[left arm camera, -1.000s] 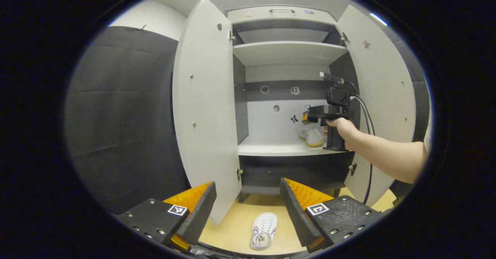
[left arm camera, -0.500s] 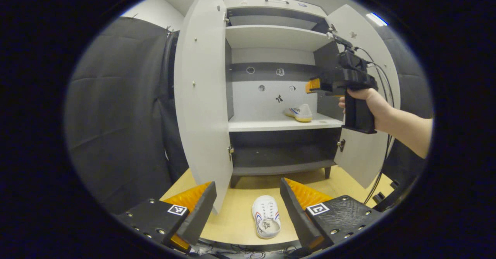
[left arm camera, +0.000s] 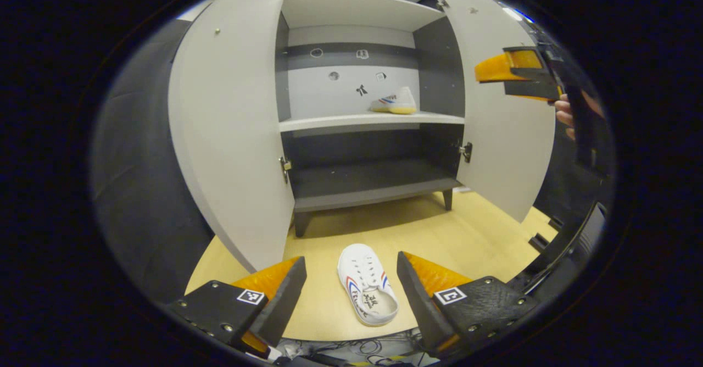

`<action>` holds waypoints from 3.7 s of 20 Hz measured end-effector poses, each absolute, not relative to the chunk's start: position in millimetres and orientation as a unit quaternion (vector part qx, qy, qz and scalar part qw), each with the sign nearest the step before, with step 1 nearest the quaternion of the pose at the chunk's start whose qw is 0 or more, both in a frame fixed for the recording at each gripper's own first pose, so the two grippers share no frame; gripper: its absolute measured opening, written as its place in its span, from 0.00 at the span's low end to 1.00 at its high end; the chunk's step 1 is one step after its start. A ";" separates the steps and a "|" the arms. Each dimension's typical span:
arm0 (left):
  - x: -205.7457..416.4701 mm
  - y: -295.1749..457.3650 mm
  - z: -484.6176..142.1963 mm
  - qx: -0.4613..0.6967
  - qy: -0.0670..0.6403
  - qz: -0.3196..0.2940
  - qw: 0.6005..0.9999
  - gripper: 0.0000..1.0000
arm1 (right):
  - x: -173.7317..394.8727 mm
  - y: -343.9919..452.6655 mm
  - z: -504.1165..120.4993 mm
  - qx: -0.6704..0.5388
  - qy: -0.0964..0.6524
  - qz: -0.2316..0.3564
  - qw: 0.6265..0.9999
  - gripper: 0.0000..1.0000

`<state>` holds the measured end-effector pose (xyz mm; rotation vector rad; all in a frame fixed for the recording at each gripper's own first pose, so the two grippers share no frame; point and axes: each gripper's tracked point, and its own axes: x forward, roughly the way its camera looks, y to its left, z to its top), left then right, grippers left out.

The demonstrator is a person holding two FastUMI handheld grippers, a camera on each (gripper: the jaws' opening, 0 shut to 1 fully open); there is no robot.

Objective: Grab one shoe with the right hand and put it into the shoe cabinet, grab the other shoe with the left hand and put it into the shoe cabinet; then close the right door with the right hand and the left door with the left hand.

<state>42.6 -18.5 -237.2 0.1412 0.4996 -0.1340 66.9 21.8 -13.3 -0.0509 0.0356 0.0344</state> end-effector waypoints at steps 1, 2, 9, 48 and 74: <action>44.9 -19.1 -252.7 0.080 0.255 -0.071 0.961 0.97 | 56.0 12.4 -21.7 -0.028 0.026 0.004 0.999 0.98; 48.5 -20.5 -267.6 0.083 0.265 -0.075 0.958 0.95 | 43.7 1.4 -29.6 -0.030 0.036 -0.008 0.999 0.98; 72.1 -12.8 -359.4 0.082 0.325 -0.092 0.938 0.95 | -31.5 -77.9 -68.4 -0.029 0.066 -0.122 0.990 0.98; 95.2 4.0 -364.5 -0.072 0.437 -0.012 0.896 0.00 | 13.3 -296.0 -59.6 0.019 0.096 -0.282 0.954 0.98; 105.5 17.7 -328.8 -0.033 0.151 -0.020 0.988 0.01 | 91.3 -352.7 -28.4 0.015 0.050 -0.259 0.964 0.98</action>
